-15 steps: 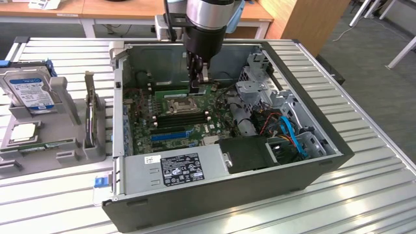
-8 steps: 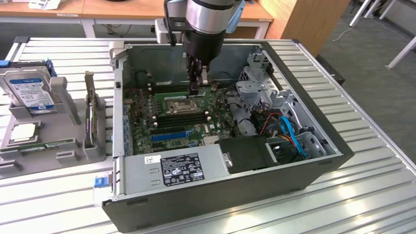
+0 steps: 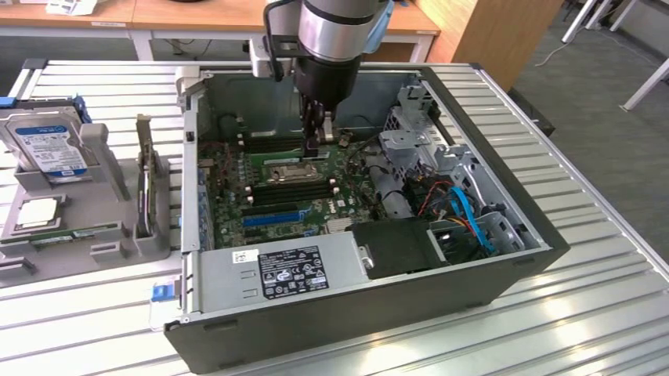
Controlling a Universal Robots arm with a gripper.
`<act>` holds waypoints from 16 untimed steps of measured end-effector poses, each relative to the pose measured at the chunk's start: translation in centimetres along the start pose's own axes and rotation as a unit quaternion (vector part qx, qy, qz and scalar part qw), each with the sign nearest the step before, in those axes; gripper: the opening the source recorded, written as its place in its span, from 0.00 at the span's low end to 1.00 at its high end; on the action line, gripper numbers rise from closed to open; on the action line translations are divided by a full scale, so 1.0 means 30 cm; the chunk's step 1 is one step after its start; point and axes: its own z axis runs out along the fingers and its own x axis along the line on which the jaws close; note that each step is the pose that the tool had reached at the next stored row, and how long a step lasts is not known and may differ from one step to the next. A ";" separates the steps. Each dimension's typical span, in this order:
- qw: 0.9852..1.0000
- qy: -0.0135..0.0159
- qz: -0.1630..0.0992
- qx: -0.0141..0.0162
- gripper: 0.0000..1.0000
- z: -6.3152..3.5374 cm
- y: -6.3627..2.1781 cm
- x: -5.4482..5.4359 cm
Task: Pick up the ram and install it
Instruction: 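Insert the ram into the slot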
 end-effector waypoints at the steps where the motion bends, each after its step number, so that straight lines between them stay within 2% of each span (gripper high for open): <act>1: 1.000 0.000 0.000 0.000 0.11 0.004 0.000 0.000; 16: 1.000 0.000 0.000 0.000 0.11 0.048 -0.001 0.006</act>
